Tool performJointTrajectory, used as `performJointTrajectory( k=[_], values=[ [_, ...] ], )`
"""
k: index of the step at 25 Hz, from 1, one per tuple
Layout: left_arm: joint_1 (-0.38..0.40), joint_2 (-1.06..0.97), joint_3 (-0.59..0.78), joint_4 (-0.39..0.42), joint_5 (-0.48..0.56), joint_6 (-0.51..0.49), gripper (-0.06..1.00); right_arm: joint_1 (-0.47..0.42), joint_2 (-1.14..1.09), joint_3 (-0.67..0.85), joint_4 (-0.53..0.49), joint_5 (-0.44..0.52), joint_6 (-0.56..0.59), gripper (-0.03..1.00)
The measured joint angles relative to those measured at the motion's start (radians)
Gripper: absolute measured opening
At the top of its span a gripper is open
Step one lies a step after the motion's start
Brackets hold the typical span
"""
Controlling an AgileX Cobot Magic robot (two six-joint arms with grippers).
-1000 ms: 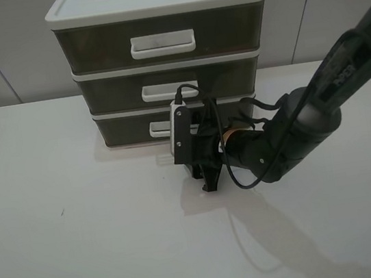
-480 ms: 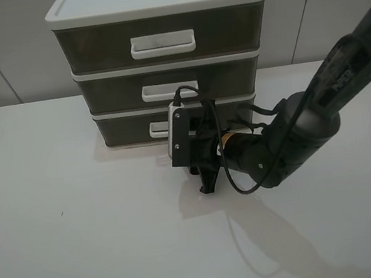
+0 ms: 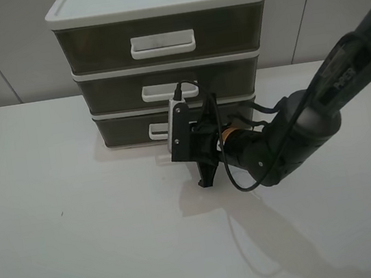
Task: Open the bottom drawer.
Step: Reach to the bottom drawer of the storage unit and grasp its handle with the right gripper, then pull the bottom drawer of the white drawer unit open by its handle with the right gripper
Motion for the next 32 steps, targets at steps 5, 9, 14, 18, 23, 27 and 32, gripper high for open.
performJointTrajectory(
  k=[5, 9, 14, 18, 23, 27, 32],
  values=[
    [0.000, 0.000, 0.000, 0.000, 0.000, 0.000, 0.74, 0.000, 0.000, 0.000, -0.001, 0.000, 0.001, 0.12],
    [0.000, 0.000, 0.000, 0.000, 0.000, 0.000, 0.74, 0.000, -0.017, 0.020, -0.007, -0.002, 0.000, 0.12],
    [0.000, 0.000, 0.000, 0.000, 0.000, 0.000, 0.74, 0.003, -0.065, 0.076, -0.026, 0.030, 0.001, 0.12],
    [0.000, 0.000, 0.000, 0.000, 0.000, 0.000, 0.74, 0.010, -0.092, 0.109, -0.033, 0.048, 0.001, 0.12],
    [0.000, 0.000, 0.000, 0.000, 0.000, 0.000, 0.74, 0.050, -0.121, 0.144, -0.008, 0.054, 0.005, 0.12],
    [0.000, 0.000, 0.000, 0.000, 0.000, 0.000, 0.74, 0.081, -0.139, 0.151, 0.032, 0.083, 0.008, 0.12],
    [0.000, 0.000, 0.000, 0.000, 0.000, 0.000, 0.74, 0.081, -0.170, 0.155, 0.036, 0.159, 0.009, 0.11]
  ],
)
